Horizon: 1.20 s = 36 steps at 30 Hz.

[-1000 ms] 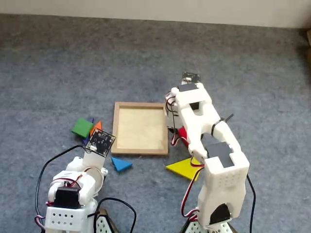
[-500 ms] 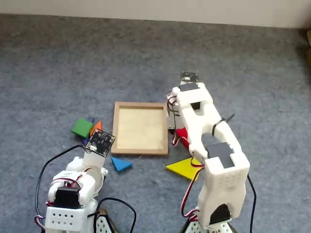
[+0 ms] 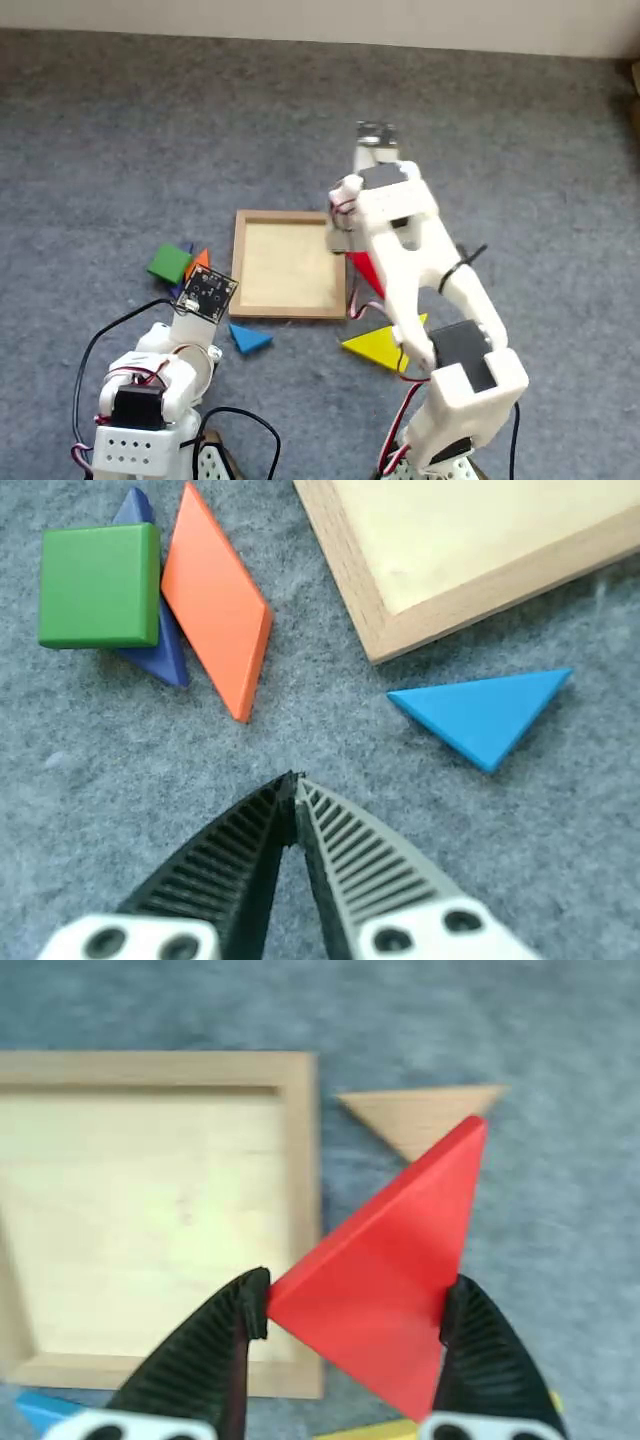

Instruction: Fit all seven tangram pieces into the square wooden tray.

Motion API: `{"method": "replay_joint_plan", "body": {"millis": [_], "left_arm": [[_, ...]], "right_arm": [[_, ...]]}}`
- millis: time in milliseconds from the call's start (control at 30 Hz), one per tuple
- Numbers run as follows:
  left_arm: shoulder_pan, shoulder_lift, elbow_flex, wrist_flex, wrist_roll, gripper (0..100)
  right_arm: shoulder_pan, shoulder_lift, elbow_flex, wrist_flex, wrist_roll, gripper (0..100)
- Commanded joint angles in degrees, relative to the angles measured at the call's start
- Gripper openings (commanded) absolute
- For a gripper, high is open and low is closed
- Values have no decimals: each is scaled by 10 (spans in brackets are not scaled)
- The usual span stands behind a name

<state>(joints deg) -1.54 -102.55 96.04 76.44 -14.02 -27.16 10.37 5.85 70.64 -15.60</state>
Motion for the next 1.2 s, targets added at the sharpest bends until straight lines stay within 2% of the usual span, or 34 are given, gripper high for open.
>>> {"method": "replay_joint_plan", "body": {"millis": [0,167,367,533,667,867,1167], "left_arm": [[-3,-18,11,3,4,6],[-3,-18,11,3,4,6],[-3,-18,11,3,4,6],[-3,-18,11,3,4,6],[-3,-18,11,3,4,6],[-3,-18,11,3,4,6],[-3,-18,11,3,4,6]], "right_arm": [[-53,-36,-3,-41,3,128],[-91,-36,-3,-106,0,128],[-117,27,-14,-122,-67,128],[-113,81,-51,-90,-69,128],[-102,89,-87,-51,-113,132],[-98,89,-102,-14,-119,254],[-97,85,-102,-14,-115,253]]}}
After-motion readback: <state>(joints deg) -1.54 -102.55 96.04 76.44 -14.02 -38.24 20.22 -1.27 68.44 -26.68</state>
